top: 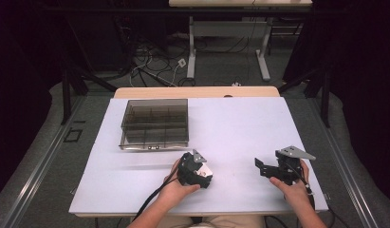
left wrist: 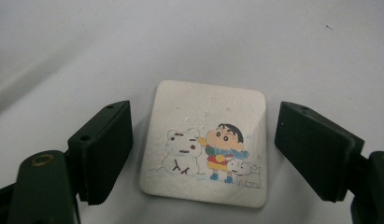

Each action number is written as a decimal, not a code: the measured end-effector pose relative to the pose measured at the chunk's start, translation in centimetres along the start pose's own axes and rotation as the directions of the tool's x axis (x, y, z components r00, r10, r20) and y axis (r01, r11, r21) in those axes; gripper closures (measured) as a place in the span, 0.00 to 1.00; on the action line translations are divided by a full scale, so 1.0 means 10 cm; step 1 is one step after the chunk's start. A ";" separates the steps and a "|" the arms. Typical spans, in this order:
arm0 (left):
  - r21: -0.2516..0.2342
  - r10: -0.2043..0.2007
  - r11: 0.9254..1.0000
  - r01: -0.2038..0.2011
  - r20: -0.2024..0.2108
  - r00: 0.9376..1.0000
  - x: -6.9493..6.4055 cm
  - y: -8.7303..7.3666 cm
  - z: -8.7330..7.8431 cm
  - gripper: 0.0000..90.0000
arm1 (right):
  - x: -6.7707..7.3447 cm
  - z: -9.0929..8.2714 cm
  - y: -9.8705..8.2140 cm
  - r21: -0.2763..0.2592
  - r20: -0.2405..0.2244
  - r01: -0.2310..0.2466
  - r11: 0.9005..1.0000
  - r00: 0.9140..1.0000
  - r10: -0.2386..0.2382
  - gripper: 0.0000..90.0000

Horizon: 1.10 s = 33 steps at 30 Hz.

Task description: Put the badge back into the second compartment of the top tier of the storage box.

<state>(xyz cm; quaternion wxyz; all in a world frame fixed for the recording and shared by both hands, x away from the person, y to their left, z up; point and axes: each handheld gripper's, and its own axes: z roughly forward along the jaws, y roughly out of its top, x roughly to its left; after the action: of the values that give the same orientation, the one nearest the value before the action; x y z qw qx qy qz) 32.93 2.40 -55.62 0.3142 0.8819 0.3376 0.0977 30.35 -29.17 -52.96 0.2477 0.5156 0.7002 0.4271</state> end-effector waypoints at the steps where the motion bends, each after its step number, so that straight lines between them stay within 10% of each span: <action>1: -0.001 -0.003 1.000 0.003 0.001 1.000 0.00 0.00 0.00 0.22 | 0.00 0.00 0.00 0.000 0.000 0.000 1.000 1.000 0.000 0.12; 33: -0.009 0.011 1.000 -0.011 0.011 1.000 -0.01 -0.01 -0.03 0.37 | -0.01 0.00 0.00 0.003 0.005 -0.001 1.000 1.000 0.001 0.13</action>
<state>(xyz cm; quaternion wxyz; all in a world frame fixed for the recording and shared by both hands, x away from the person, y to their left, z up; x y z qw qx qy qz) 32.67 2.58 -55.44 0.3193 0.8829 0.3306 0.0960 30.35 -29.23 -52.97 0.2486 0.5174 0.7001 0.4247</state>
